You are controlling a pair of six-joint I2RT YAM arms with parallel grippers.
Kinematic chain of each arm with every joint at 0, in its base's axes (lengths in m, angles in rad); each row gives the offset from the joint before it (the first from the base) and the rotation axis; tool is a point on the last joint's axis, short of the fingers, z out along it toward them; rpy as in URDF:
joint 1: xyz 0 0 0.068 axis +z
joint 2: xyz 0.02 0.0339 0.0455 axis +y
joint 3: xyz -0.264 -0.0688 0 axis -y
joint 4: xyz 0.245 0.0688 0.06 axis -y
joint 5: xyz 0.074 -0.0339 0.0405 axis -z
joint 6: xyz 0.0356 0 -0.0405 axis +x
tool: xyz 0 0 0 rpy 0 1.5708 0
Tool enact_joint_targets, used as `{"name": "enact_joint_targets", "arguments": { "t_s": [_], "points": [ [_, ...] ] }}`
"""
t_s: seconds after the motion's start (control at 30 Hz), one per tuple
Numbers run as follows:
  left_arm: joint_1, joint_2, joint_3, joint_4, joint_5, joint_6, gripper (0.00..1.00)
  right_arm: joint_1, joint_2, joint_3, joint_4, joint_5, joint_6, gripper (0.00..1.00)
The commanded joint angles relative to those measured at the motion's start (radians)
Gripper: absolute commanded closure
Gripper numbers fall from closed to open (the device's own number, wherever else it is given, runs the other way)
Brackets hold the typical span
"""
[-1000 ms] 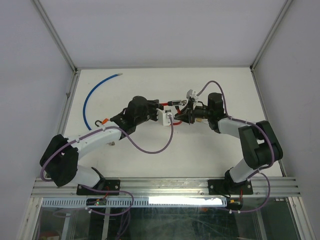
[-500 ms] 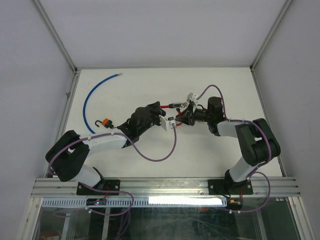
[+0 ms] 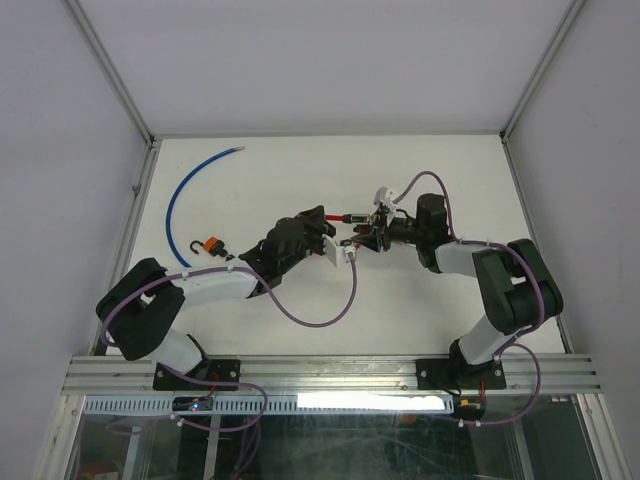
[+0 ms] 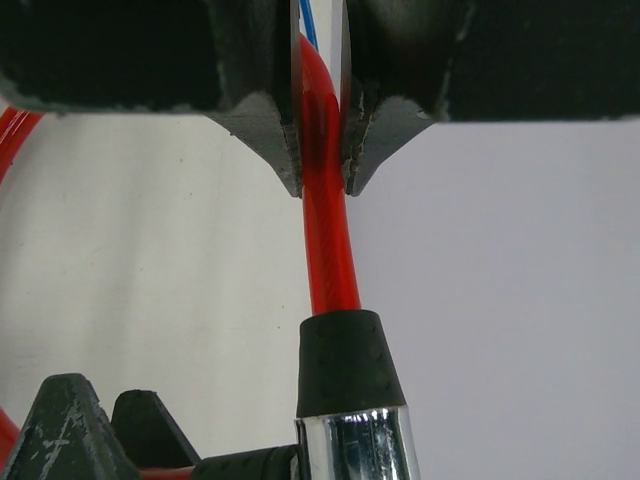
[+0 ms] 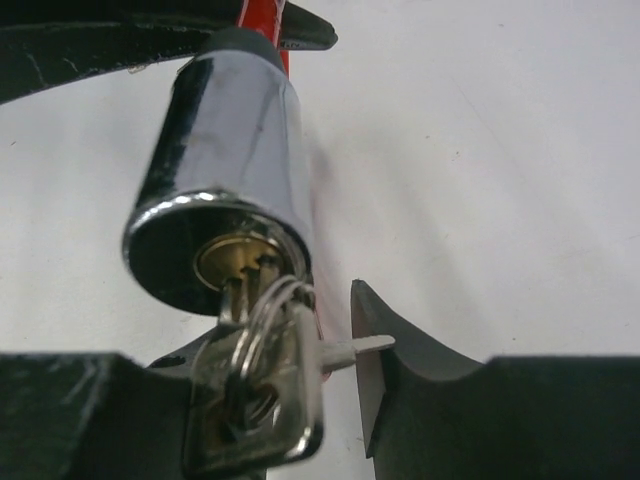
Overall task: Lock with the key
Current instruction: Lock the lock.
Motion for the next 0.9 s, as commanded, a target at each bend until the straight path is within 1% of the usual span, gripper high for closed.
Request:
{"name": "enact_joint_targets", "arguments": {
  "t_s": [0.0,0.1,0.27,0.47,0.53,0.63,0.67,0.87],
  "points": [
    [-0.010,0.014,-0.016,-0.014,-0.022,0.030,1.00,-0.009,-0.050,0.007,0.023,-0.007,-0.037,0.63],
    [-0.011,0.019,-0.014,-0.015,-0.030,0.028,1.00,-0.011,-0.069,0.013,-0.024,-0.007,-0.065,0.58],
    [-0.009,0.025,-0.007,-0.019,-0.039,0.016,1.00,-0.037,-0.103,0.028,-0.104,-0.010,-0.076,0.45],
    [-0.007,0.024,0.001,-0.031,-0.038,-0.011,1.00,-0.081,-0.147,0.052,-0.252,-0.037,-0.192,0.37],
    [-0.005,0.026,0.003,-0.033,-0.038,-0.012,1.00,-0.093,-0.162,0.067,-0.337,-0.050,-0.266,0.36],
    [-0.005,0.025,0.005,-0.036,-0.037,-0.018,1.00,-0.101,-0.195,0.086,-0.488,-0.047,-0.439,0.36],
    [-0.003,0.025,0.007,-0.037,-0.036,-0.020,1.00,-0.107,-0.207,0.089,-0.513,-0.044,-0.477,0.36],
    [-0.001,0.026,0.011,-0.043,-0.033,-0.026,1.00,-0.182,-0.285,0.112,-0.653,-0.056,-0.623,0.36]
  ]
}}
